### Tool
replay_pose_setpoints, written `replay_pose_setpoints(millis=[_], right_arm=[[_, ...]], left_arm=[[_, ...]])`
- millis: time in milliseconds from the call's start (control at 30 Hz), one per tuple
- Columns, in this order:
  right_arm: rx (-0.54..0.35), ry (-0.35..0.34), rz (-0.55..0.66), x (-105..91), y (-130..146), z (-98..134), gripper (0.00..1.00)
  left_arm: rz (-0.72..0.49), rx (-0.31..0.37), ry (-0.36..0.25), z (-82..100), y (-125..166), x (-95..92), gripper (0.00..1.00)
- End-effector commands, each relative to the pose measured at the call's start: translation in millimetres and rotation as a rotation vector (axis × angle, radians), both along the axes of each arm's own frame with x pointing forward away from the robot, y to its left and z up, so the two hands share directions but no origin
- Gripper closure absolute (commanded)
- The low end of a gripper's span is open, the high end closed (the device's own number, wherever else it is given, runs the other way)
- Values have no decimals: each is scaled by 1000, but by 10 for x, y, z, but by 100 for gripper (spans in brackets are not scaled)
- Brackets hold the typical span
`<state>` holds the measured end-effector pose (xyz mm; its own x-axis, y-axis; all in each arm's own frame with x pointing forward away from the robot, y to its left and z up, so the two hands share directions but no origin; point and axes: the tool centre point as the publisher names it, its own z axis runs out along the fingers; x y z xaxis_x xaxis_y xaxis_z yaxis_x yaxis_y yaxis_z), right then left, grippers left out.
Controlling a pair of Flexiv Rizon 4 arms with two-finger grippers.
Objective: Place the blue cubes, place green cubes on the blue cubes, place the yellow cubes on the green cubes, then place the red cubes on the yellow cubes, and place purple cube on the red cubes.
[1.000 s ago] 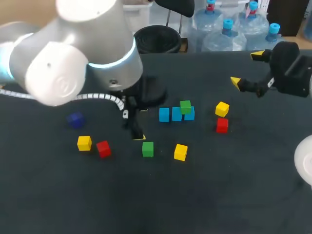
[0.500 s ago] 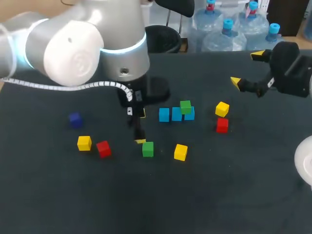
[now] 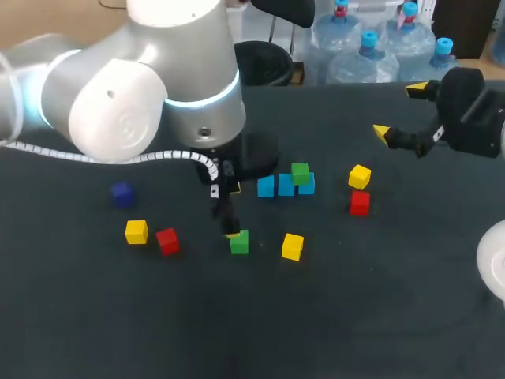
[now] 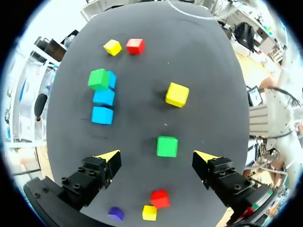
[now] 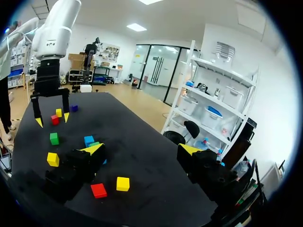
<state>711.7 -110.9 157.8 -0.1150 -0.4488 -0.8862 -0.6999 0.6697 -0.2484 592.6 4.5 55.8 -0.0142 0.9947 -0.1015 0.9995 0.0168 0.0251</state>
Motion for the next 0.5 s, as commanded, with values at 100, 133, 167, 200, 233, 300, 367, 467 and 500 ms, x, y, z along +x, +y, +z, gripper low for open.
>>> replay_pose_setpoints(millis=[100,133,167,200,233,300,367,467,500], right_arm=[[2,1,3,0,-8,3,0],[2,1,3,0,-8,3,0],[2,1,3,0,-8,3,0],[2,1,3,0,-8,3,0],[2,1,3,0,-8,3,0],[2,1,3,0,-8,3,0],[2,1,3,0,-8,3,0],[2,1,3,0,-8,3,0],[2,1,3,0,-8,3,0]], left_arm=[[5,-3,1,-17,55,-54,0],[10,-6,0,-37,51,-44,0],[13,-17,5,-49,38,-41,0],[10,-27,12,-59,16,-40,0],[10,-27,8,-72,-8,-41,0],[2,-29,5,-109,-45,-55,0],[-1,-28,6,-146,-64,-70,0],[-4,-24,13,-183,-75,-78,0],[-11,-18,21,-202,-76,-82,0]])
